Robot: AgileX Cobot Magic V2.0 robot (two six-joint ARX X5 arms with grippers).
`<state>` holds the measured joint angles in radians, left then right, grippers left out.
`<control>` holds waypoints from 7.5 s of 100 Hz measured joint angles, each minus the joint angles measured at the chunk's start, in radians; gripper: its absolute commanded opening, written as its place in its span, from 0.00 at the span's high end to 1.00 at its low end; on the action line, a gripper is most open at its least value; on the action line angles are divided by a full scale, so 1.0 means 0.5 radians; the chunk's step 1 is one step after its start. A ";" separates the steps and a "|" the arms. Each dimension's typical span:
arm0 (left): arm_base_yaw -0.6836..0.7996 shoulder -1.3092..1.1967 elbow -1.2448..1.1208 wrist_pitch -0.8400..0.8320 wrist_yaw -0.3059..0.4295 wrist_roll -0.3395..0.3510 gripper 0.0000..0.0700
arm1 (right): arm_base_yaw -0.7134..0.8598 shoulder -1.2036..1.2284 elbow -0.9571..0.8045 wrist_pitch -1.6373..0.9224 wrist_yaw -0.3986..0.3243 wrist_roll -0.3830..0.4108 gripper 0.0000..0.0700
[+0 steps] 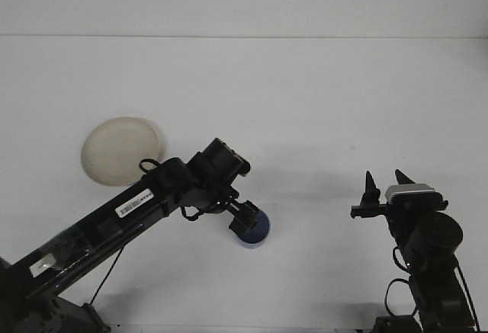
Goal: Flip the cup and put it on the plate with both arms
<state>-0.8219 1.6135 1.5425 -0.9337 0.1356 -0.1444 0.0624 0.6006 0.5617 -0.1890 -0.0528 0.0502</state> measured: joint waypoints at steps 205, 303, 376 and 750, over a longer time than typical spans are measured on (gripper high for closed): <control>0.909 0.490 0.858 -0.570 -0.486 0.203 0.99 | 0.000 0.000 0.000 0.000 0.001 0.000 0.40; 1.818 0.784 0.857 -0.507 -0.430 0.243 0.98 | 0.000 0.000 0.000 0.037 0.001 0.000 0.40; 1.808 0.972 0.857 -0.488 -0.429 0.216 0.62 | 0.000 0.000 0.000 0.038 0.055 0.000 0.40; 1.477 -2.317 -1.789 1.152 -0.428 0.082 0.98 | -0.002 0.000 0.000 0.039 0.057 0.000 0.99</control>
<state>-0.0834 0.4549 0.6479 -0.3576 -0.0784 -0.1036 0.0616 0.6006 0.5617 -0.1696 -0.0242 0.0502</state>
